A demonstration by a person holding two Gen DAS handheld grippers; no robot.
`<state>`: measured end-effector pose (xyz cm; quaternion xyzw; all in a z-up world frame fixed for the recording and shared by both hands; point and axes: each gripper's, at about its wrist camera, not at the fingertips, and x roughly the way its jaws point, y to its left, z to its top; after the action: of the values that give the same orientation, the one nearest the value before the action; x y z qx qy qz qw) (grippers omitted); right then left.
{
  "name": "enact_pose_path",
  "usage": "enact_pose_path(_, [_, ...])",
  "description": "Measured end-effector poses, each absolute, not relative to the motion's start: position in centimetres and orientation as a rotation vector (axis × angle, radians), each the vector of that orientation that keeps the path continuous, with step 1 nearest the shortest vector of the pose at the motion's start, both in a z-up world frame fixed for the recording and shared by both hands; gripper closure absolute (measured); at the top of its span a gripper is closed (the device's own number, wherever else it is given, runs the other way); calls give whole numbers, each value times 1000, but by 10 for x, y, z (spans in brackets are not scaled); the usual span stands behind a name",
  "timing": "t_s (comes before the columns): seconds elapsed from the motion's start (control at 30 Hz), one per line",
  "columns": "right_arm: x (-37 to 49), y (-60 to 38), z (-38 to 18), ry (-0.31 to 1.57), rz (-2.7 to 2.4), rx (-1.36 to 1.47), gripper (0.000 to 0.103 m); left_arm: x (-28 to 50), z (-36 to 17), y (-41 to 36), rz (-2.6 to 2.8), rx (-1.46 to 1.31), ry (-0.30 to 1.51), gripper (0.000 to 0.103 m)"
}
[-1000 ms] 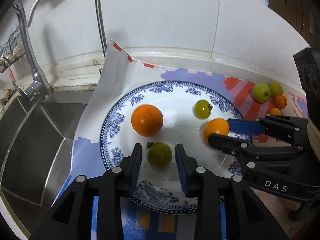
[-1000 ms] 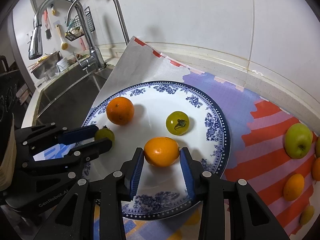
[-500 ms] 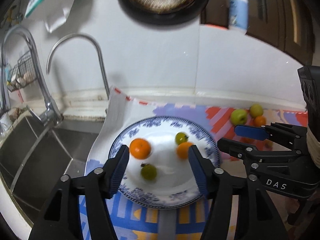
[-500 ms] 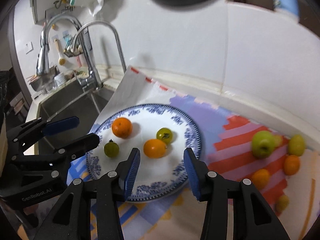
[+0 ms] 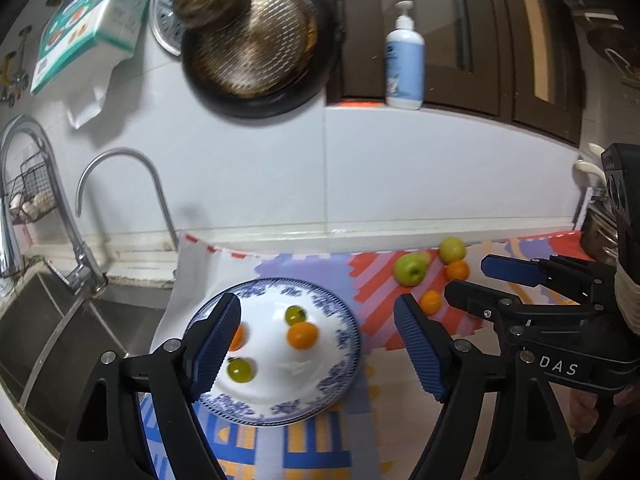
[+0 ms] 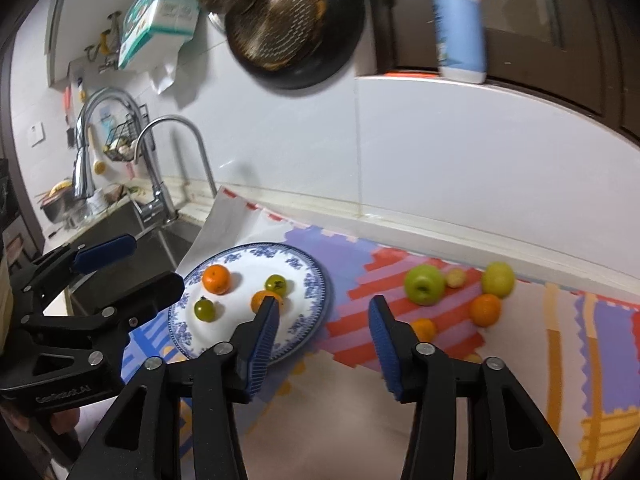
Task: Organize fruits
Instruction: 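Withdraw both tools from the plate toward the remaining fruits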
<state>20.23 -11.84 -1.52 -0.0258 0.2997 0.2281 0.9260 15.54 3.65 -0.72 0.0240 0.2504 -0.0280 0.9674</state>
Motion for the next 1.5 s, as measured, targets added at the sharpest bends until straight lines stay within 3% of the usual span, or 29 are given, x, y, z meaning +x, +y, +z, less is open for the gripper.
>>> enact_pose_path(0.2, [189, -143, -7, 588, 415, -34, 48, 152, 1, 14, -97, 74, 469, 15])
enact_pose_path(0.73, [187, -197, -9, 550, 247, -24, 45, 182, -7, -35, -210, 143, 473, 15])
enact_pose_path(1.43, [238, -221, -79, 711, 202, 14, 46, 253, -80, -70, -322, 175, 644, 15])
enact_pose_path(1.5, [243, -220, -84, 722, 197, 15, 49, 262, -86, -71, -326, 166, 670, 16])
